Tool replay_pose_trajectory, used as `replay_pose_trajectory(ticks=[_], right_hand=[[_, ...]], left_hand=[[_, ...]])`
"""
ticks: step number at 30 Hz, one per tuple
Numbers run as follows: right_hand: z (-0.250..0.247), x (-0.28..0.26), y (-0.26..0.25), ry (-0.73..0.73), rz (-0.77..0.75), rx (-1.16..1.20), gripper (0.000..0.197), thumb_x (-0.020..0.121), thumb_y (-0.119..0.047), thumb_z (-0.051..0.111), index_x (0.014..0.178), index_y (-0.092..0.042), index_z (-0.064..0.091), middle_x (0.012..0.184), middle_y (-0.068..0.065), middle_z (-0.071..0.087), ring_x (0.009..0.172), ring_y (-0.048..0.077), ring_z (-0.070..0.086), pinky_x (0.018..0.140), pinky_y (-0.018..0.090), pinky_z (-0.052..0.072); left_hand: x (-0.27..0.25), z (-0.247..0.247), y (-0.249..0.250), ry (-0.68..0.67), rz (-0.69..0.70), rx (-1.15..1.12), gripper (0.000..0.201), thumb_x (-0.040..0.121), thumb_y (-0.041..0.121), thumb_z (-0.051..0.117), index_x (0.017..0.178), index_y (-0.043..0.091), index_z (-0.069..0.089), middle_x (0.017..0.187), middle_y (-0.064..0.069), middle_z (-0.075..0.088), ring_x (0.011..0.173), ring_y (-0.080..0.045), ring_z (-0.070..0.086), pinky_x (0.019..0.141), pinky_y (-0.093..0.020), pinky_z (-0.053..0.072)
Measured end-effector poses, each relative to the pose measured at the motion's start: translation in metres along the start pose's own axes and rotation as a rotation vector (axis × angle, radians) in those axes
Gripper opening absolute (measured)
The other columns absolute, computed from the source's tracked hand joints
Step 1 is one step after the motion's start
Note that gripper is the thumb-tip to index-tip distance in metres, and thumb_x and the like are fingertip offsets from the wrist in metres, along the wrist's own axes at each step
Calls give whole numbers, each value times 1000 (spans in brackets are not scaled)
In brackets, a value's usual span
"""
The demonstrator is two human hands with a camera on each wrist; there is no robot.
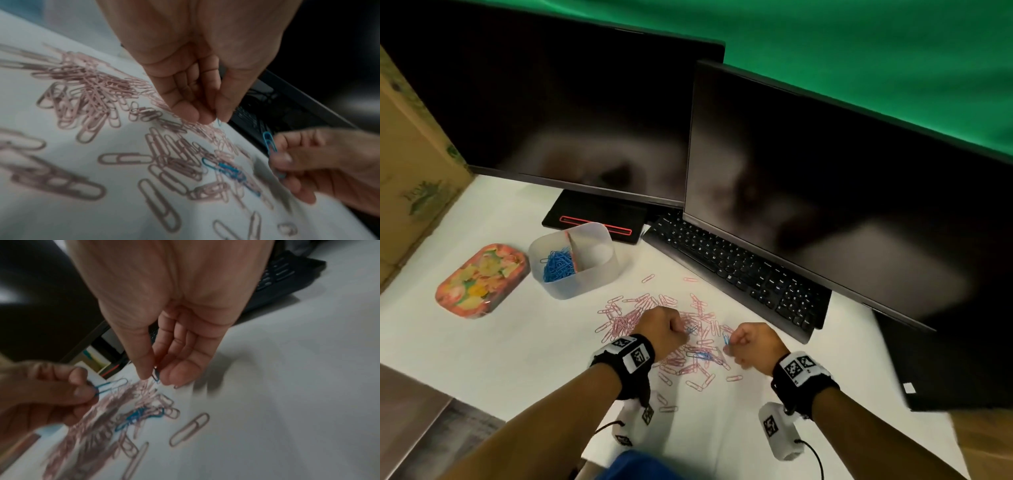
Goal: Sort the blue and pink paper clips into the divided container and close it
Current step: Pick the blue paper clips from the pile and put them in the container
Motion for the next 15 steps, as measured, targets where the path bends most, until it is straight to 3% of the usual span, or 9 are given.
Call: replay_pose_trajectory(ticks=[3,6,9,11,15], right_hand=[[-3,-3,-2,-53,14,187,17,78,4,71,87,-7,63,61,6,62,47,14,56,48,25,47],[-5,-5,-3,-77,1,263,27,82,9,61,104,-6,64,66,9,61,49,16,56,48,25,48],[-6,-6,-6,-63,28,381,25,82,13,50,98,-3,62,65,14,55,49,21,55,49,28,49],[-5,-9,-8,-60,55,478,19,80,10,46,85,-3,58,63,15,50,50,25,54,50,29,47],[2,-15,-14,-128,91,655,14,61,-10,43,73,-5,49,61,12,43,52,25,47,53,30,43]], left_hand=[[2,-2,-5,-20,-40,-190,21,76,4,69,81,23,61,70,-1,65,62,-13,59,62,-23,47],[5,1,-9,-116,-120,-351,34,84,2,58,100,31,65,66,-1,60,62,-16,56,65,-26,48],[5,4,-6,-113,-246,-611,33,82,-6,47,92,12,72,60,-5,55,55,-19,52,59,-29,47],[2,8,-2,-116,-296,-776,28,82,-9,39,87,2,65,60,-9,50,50,-21,49,53,-29,43],[-3,14,1,-187,-332,-1010,25,76,-3,30,72,5,53,64,-8,46,51,-21,45,51,-27,41]])
Point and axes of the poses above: each hand's wrist, its own x-axis towards the middle knuckle, its own z-axis out of the palm, y = z × x, the point moved 3 cm from there along x, towards the middle knuckle
